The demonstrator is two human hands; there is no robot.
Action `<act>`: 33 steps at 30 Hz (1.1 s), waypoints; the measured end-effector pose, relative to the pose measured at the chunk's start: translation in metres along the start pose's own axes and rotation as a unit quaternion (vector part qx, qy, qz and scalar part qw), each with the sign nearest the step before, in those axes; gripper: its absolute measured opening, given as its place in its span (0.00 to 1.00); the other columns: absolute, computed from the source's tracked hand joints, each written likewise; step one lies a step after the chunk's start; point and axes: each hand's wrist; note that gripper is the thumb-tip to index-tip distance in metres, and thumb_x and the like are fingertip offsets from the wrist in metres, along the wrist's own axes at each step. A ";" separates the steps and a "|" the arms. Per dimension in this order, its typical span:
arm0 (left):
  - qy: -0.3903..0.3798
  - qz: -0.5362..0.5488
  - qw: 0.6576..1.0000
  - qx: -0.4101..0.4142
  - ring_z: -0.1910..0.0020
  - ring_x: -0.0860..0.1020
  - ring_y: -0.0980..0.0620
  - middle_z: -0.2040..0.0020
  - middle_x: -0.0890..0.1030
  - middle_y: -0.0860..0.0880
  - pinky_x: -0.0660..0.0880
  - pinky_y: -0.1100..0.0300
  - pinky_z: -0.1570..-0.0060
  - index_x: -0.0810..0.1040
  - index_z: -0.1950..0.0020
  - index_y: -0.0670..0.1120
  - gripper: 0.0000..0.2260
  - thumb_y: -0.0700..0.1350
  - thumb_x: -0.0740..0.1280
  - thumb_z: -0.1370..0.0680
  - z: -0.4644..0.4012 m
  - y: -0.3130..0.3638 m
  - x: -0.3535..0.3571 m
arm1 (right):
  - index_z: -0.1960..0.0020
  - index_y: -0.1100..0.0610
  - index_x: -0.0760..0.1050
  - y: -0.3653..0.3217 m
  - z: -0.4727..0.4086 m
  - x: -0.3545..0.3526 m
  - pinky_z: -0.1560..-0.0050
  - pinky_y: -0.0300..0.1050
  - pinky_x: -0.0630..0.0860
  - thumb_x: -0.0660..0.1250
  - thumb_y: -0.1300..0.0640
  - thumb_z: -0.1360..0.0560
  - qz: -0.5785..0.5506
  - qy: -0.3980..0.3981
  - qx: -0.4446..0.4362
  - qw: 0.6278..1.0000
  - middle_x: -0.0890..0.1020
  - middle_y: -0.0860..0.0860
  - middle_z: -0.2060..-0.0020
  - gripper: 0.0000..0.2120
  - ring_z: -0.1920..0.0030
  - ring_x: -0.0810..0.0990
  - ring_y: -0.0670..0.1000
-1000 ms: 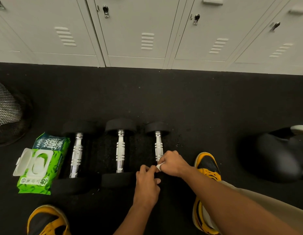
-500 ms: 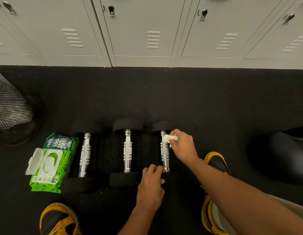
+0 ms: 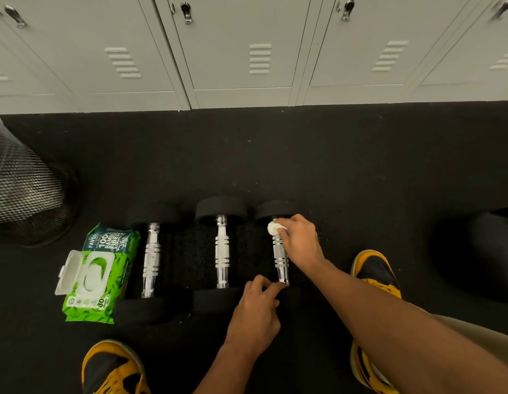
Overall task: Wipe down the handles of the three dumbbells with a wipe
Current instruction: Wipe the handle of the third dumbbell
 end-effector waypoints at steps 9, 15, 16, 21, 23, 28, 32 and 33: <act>-0.012 -0.015 0.999 -0.040 0.43 0.68 0.58 0.40 0.67 0.54 0.72 0.63 0.46 0.70 0.36 0.54 0.13 0.48 0.65 0.20 -0.005 0.020 -0.002 | 0.39 0.51 0.81 0.009 0.008 -0.010 0.46 0.42 0.76 0.64 0.59 0.21 0.022 -0.073 -0.013 0.997 0.77 0.53 0.45 0.13 0.48 0.79 0.51; -0.013 -0.012 0.998 -0.056 0.44 0.67 0.59 0.41 0.66 0.54 0.70 0.65 0.50 0.70 0.36 0.54 0.14 0.46 0.66 0.21 -0.006 0.021 -0.001 | 0.37 0.52 0.79 0.010 0.018 -0.011 0.50 0.35 0.70 0.64 0.60 0.21 0.033 -0.095 -0.022 0.995 0.76 0.52 0.44 0.14 0.51 0.74 0.45; -0.012 -0.012 0.998 -0.058 0.44 0.67 0.59 0.42 0.66 0.54 0.71 0.65 0.50 0.70 0.37 0.54 0.14 0.45 0.66 0.21 -0.007 0.022 -0.001 | 0.36 0.52 0.79 0.010 0.019 -0.012 0.49 0.36 0.70 0.64 0.60 0.21 0.036 -0.102 -0.019 0.994 0.76 0.52 0.42 0.15 0.50 0.74 0.45; -0.010 -0.018 0.998 -0.060 0.43 0.67 0.59 0.41 0.66 0.54 0.70 0.64 0.50 0.69 0.35 0.55 0.16 0.46 0.67 0.21 -0.008 0.025 0.000 | 0.38 0.51 0.80 0.011 0.027 -0.013 0.45 0.41 0.74 0.64 0.59 0.22 0.041 -0.128 -0.006 0.991 0.77 0.52 0.41 0.14 0.45 0.77 0.50; -0.010 -0.015 0.998 -0.060 0.43 0.67 0.59 0.42 0.66 0.54 0.69 0.65 0.51 0.69 0.35 0.55 0.17 0.45 0.67 0.21 -0.009 0.024 0.000 | 0.40 0.51 0.81 0.012 0.032 -0.013 0.46 0.40 0.74 0.65 0.58 0.22 0.036 -0.136 -0.007 0.990 0.77 0.51 0.41 0.13 0.46 0.76 0.49; -0.013 -0.003 0.998 -0.065 0.44 0.68 0.59 0.43 0.65 0.55 0.70 0.65 0.51 0.69 0.34 0.55 0.18 0.44 0.67 0.21 -0.007 0.022 0.000 | 0.39 0.51 0.80 0.014 0.040 -0.012 0.47 0.38 0.74 0.68 0.58 0.23 0.010 -0.169 0.013 0.985 0.77 0.51 0.39 0.13 0.46 0.75 0.46; -0.013 -0.002 0.997 -0.070 0.45 0.67 0.59 0.44 0.65 0.55 0.70 0.65 0.51 0.68 0.33 0.56 0.19 0.44 0.67 0.21 -0.007 0.022 0.000 | 0.39 0.51 0.80 0.019 0.041 -0.012 0.48 0.36 0.71 0.70 0.59 0.24 -0.004 -0.202 0.025 0.979 0.77 0.49 0.41 0.15 0.47 0.72 0.44; -0.014 -0.003 0.998 -0.068 0.45 0.68 0.59 0.44 0.65 0.55 0.71 0.64 0.50 0.68 0.33 0.56 0.18 0.44 0.67 0.21 -0.007 0.023 0.000 | 0.41 0.49 0.81 0.020 0.042 -0.010 0.45 0.38 0.71 0.71 0.58 0.25 -0.006 -0.217 0.028 0.976 0.77 0.47 0.43 0.14 0.46 0.72 0.44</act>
Point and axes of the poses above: each hand's wrist, its own z-axis away from the middle knuckle, its own x-axis out of the palm, y = z × x
